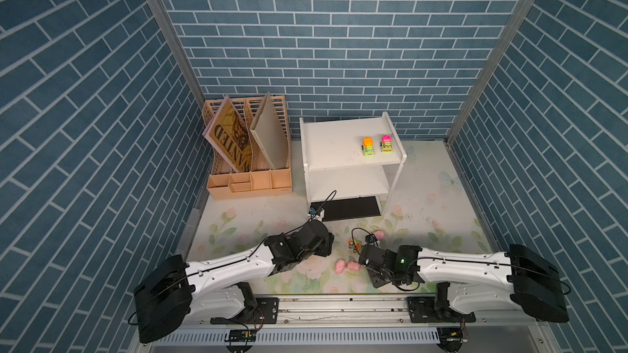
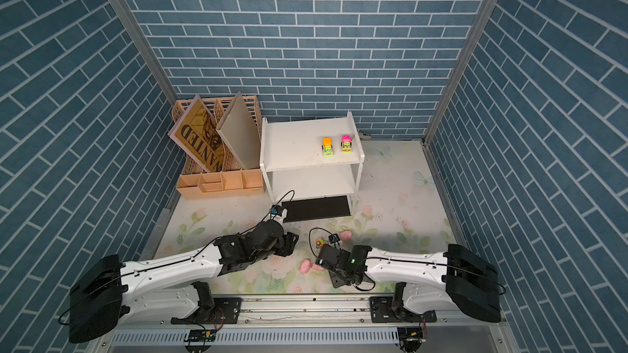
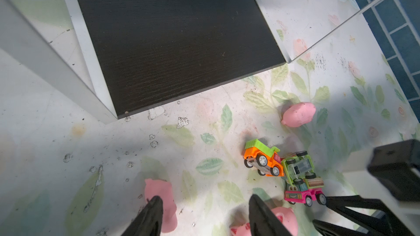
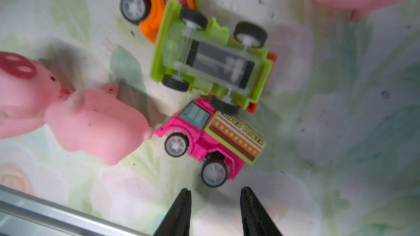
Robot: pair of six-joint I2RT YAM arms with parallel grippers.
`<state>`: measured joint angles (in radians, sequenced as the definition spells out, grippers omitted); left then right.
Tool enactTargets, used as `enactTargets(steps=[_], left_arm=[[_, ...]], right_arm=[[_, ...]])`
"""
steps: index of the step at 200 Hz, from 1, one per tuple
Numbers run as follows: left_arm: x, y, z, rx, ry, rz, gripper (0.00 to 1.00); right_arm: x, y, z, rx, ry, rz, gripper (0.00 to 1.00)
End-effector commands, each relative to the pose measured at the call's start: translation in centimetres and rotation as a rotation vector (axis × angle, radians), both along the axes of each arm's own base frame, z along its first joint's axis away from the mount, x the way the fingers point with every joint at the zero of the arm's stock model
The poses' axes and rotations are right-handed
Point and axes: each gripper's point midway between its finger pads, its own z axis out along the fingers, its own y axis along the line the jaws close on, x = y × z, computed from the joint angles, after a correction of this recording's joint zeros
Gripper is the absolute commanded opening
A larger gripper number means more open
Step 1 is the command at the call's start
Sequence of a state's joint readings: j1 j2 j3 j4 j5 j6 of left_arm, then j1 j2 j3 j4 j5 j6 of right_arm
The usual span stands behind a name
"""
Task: Organize plastic toys on shelves
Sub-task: Adjust the plastic toy at the center of the board.
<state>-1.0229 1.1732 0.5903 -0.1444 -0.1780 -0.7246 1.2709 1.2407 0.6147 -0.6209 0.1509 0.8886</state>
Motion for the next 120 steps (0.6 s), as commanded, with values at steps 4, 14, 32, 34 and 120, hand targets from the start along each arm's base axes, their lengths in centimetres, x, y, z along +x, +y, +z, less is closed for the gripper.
enactTargets(steps=[4,14,32,34,120], left_arm=[[-0.1,0.2,0.2,0.013,-0.011,-0.008,0.64],[-0.1,0.1,0.1,0.013,-0.01,-0.008,0.63],[-0.1,0.0,0.3,0.01,-0.011,-0.01,0.63],[-0.1,0.0,0.2,0.011,-0.01,-0.01,0.63],[-0.2,0.4,0.2,0.016,-0.011,-0.006,0.63]], right_arm=[[1.8,0.9,3.0,0.041,-0.071,-0.077,0.4],[2.4,0.7,3.3,0.033,-0.083,-0.1,0.4],[3.3,0.5,3.5,0.027,-0.092,-0.125,0.4],[3.3,0.5,3.5,0.026,-0.093,-0.126,0.4],[2.3,-2.2,1.0,-0.057,-0.036,-0.135,0.39]])
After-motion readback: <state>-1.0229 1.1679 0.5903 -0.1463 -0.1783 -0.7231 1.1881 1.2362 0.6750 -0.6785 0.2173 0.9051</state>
